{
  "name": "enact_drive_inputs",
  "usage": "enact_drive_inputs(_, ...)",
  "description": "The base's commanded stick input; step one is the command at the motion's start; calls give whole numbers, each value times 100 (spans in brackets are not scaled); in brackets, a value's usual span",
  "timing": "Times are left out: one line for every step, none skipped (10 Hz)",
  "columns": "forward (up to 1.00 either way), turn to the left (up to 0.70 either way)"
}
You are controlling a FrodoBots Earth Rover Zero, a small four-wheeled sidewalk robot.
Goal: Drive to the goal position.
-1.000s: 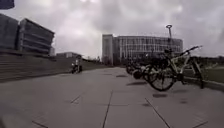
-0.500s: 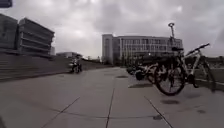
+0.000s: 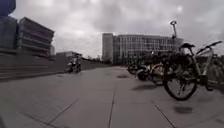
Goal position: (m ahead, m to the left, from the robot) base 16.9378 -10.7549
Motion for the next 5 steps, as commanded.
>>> enact_drive_inputs(70,0)
enact_drive_inputs(70,0)
enact_drive_inputs(70,-5)
enact_drive_inputs(70,-23)
enact_drive_inputs(70,-20)
